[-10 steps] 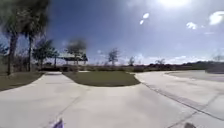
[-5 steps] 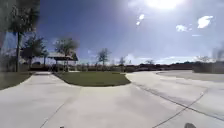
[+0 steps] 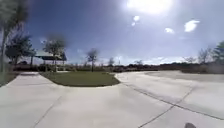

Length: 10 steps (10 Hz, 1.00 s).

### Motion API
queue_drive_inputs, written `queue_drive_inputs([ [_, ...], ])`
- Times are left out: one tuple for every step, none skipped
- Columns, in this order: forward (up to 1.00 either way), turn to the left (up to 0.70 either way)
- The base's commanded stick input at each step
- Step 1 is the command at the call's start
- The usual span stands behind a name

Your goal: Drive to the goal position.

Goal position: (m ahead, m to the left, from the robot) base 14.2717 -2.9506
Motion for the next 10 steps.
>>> queue_drive_inputs([
  [0.21,0.0],
  [0.43,0.0],
  [1.0,0.0],
  [1.0,0.0],
  [1.0,0.0],
  [1.0,0.0],
  [1.0,0.0],
  [1.0,0.0],
  [1.0,0.0],
  [1.0,0.0],
])
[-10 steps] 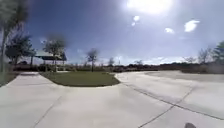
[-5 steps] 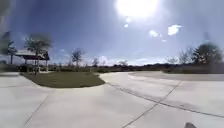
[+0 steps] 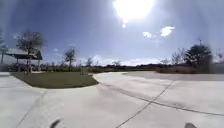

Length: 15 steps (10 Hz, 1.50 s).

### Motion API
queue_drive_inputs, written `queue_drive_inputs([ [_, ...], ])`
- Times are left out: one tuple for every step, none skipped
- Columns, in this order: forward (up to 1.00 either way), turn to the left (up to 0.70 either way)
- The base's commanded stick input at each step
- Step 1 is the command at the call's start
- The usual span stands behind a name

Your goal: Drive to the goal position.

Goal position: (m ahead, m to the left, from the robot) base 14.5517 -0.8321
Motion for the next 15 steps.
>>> queue_drive_inputs([
  [1.0,0.0],
  [1.0,0.0],
  [1.0,0.0],
  [1.0,0.0],
  [1.0,0.0],
  [1.0,0.0],
  [1.0,0.0],
  [1.0,0.0],
  [1.0,0.0],
  [1.0,0.0],
  [1.0,0.0],
  [1.0,0.0],
  [1.0,0.0],
  [1.0,0.0],
  [1.0,0.0],
])
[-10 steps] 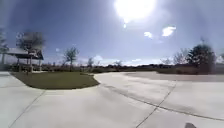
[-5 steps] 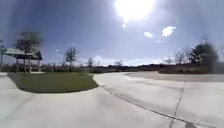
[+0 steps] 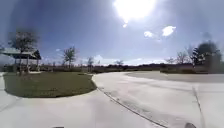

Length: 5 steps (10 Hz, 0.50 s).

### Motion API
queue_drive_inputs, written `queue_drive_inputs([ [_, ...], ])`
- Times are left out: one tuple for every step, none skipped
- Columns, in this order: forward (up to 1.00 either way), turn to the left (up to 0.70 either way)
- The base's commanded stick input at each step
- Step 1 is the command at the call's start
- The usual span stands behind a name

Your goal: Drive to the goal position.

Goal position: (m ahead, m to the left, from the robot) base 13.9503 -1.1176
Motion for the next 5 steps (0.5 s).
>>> queue_drive_inputs([
  [1.0,0.0],
  [1.0,0.0],
  [1.0,0.0],
  [1.0,0.0],
  [1.0,0.0],
])
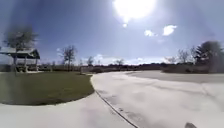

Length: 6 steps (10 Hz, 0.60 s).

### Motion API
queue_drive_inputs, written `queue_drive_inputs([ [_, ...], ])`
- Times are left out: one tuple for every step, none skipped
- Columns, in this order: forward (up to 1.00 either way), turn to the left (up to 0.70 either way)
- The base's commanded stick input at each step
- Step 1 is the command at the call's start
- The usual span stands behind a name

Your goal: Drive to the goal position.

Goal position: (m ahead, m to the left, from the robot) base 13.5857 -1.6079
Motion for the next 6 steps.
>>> queue_drive_inputs([
  [1.0,0.0],
  [1.0,0.0],
  [1.0,0.0],
  [1.0,0.0],
  [1.0,0.0],
  [1.0,0.0],
])
